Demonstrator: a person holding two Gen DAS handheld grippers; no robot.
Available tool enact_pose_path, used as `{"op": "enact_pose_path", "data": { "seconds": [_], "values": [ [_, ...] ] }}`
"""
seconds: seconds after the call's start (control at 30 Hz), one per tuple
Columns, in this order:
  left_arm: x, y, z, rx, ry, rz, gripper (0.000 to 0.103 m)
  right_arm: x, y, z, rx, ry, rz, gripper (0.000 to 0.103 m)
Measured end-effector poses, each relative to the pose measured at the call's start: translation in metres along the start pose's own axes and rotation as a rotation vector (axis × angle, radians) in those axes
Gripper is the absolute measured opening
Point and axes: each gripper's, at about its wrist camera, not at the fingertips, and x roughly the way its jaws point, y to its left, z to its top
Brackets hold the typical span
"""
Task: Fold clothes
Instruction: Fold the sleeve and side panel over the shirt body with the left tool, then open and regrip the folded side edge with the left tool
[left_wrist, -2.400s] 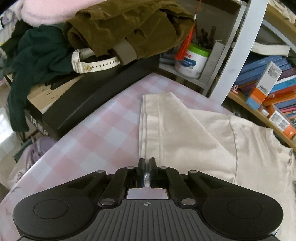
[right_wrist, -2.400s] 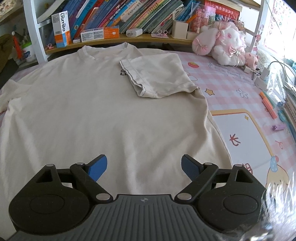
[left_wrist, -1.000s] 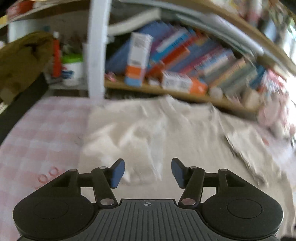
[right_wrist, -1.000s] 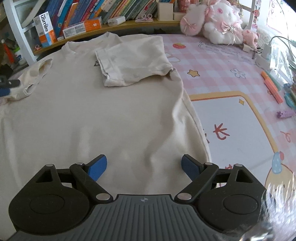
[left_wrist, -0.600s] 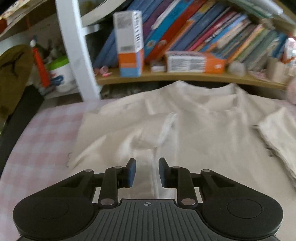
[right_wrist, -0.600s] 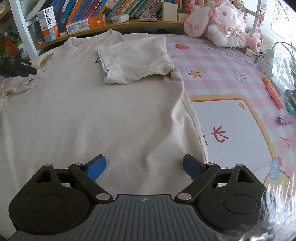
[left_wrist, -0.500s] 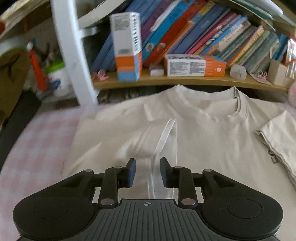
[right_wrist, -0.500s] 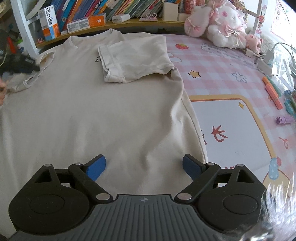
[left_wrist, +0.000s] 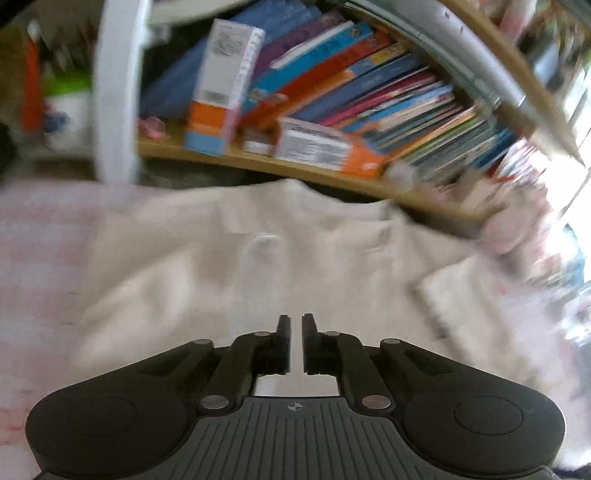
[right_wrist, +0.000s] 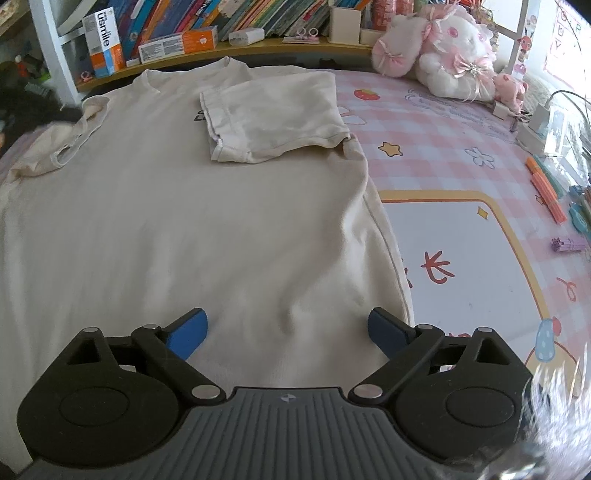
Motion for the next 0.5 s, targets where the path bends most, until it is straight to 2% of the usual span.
{"op": "enact_pose_path", "data": {
  "seconds": [0.1,0.17,0.2,0.23,0.3,0.37,0.4,0.47,0.5],
  "values": [
    [-0.003,-0.009,-0.015,0.107,0.005,0.152,0.01,0.0,0.0,0.001,0.006,-0.001,-0.002,0.095],
    [-0.003,-0.017,-0.023,0.147,0.017,0.169,0.012,0.001,0.0,0.001,0.009,0.0,-0.003,0.095],
    [-0.003,-0.021,-0.025,0.157,0.025,0.163,0.02,0.001,0.0,0.001,0.011,0.0,-0.003,0.095],
    [-0.003,-0.024,-0.027,0.168,0.032,0.159,0.032,0.001,0.0,0.001,0.014,0.0,-0.003,0.095],
    [-0.001,-0.032,-0.03,0.205,0.034,0.196,0.045,0.001,0.0,0.002,0.017,0.0,-0.004,0.095],
    [0.003,-0.034,-0.031,0.238,0.035,0.247,0.045,0.001,0.0,0.002,0.018,-0.001,-0.005,0.095],
    [0.004,-0.034,-0.032,0.241,0.03,0.268,0.043,0.001,0.0,0.002,0.019,-0.001,-0.004,0.095],
    [0.005,-0.032,-0.032,0.241,0.019,0.308,0.002,0.001,0.0,0.001,0.021,-0.003,-0.003,0.095],
    [-0.002,-0.031,-0.03,0.206,-0.002,0.313,0.002,0.001,-0.001,0.001,0.021,-0.004,-0.002,0.095]
  ]
}}
